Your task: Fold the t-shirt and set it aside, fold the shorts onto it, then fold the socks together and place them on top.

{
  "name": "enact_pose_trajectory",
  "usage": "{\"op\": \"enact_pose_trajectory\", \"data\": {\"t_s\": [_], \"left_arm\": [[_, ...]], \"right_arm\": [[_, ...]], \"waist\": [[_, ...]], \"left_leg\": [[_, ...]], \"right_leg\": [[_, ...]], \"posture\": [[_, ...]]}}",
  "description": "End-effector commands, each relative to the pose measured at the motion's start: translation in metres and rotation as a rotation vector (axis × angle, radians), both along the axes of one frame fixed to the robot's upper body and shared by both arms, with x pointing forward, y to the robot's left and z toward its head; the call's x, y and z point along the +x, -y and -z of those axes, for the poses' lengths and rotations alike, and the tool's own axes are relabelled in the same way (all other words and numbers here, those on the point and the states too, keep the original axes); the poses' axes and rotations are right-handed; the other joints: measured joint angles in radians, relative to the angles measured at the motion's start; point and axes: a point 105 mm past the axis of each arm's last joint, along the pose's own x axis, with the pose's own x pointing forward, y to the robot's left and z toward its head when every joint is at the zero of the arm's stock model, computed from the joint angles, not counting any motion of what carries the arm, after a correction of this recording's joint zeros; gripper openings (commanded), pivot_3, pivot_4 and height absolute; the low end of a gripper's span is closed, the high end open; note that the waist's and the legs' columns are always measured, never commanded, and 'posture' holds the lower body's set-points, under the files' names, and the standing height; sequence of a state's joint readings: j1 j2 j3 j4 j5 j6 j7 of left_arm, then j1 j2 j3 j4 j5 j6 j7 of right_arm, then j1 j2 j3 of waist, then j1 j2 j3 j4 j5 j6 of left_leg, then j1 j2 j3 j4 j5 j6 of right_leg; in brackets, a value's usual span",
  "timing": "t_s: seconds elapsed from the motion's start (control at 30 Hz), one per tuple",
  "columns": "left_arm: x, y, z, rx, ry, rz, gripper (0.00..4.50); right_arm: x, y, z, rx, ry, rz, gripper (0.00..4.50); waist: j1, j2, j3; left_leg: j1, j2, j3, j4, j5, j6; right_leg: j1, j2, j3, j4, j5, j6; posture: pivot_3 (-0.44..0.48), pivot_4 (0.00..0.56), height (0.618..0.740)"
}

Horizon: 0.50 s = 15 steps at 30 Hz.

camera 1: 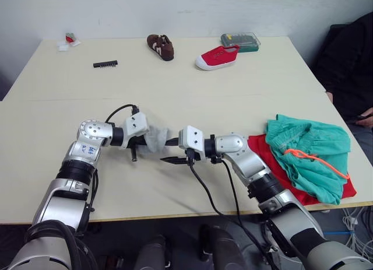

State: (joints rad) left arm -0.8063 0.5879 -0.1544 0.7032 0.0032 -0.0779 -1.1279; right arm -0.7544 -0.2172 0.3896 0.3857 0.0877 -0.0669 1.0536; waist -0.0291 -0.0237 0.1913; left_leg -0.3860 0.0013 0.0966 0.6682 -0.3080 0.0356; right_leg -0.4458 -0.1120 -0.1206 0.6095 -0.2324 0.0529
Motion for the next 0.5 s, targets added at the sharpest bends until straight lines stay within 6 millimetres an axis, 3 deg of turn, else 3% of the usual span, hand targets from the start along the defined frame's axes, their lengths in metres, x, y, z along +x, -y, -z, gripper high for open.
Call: {"op": "enact_pose_trajectory", "data": {"t_s": [0.03,0.17,0.5], "left_arm": [[0.0024,-0.0127,0.0041,0.027,-0.013,-0.051,0.00],[0.0027,-0.0121,0.0039,0.025,-0.012,-0.049,0.00],[0.0049,-0.0102,0.0016,0.019,-0.004,-0.050,0.00]], "right_arm": [[-0.0005,-0.0049,-0.0157,0.027,0.106,-0.038,1.36],[0.0002,-0.0049,-0.0167,0.018,0.158,-0.053,0.07],[0.0073,-0.0062,-0.0126,0.000,0.218,-0.028,0.07]], "waist": [[0.000,0.000,0.000],[0.000,0.000,0.000],[0.000,0.000,0.000]], "left_leg": [[0.000,0.000,0.000,0.000,0.000,0.000],[0.000,0.000,0.000,0.000,0.000,0.000],[0.000,0.000,0.000,0.000,0.000,0.000]], "right_leg": [[0.000,0.000,0.000,0.000,0.000,0.000],[0.000,0.000,0.000,0.000,0.000,0.000],[0.000,0.000,0.000,0.000,0.000,0.000]], "posture": [[0.000,0.150,0.740],[0.000,0.150,0.740],[0.000,0.150,0.740]]}}
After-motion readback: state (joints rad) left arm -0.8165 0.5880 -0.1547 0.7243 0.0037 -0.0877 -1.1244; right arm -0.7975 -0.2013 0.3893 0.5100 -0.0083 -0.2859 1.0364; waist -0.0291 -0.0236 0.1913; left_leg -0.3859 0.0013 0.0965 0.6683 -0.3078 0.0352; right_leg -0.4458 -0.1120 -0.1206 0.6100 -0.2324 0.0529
